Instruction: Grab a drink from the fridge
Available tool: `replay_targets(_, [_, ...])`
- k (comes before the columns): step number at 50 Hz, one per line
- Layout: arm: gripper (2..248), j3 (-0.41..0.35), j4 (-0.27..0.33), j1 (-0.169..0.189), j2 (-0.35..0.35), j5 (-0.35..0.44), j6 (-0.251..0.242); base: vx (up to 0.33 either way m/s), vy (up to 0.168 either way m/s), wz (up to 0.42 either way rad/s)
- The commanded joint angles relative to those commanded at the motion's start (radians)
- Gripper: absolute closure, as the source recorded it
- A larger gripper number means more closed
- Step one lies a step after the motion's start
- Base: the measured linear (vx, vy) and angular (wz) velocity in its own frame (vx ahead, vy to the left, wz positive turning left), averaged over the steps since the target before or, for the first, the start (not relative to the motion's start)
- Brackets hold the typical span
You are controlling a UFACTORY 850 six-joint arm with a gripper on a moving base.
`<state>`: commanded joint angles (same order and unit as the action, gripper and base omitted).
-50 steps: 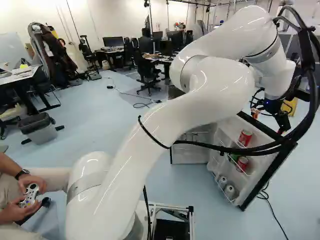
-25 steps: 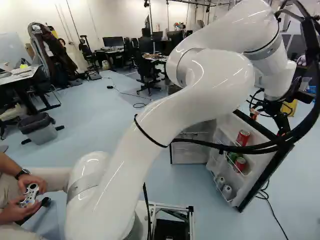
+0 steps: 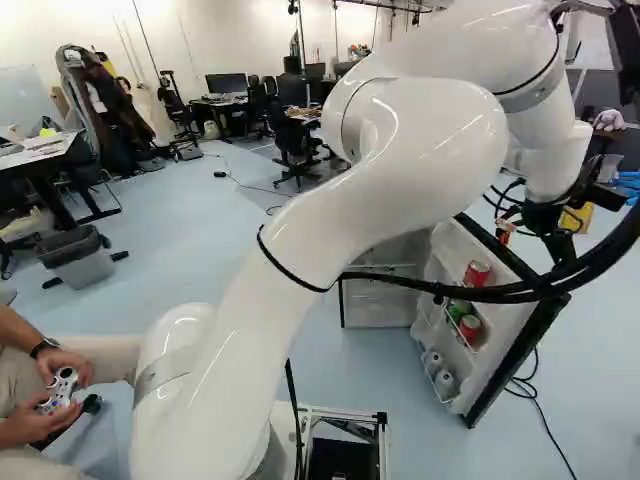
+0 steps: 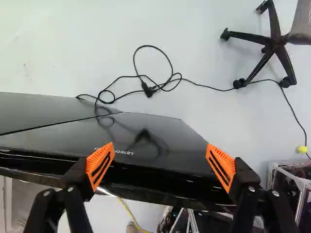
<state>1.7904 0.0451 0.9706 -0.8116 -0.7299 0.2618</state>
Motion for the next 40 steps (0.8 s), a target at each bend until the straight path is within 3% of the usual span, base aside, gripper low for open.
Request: replay_targets(40, [3, -0.164, 0.0, -0.004, 0.105, 0.0, 0.0, 0.0, 0.0, 0.0])
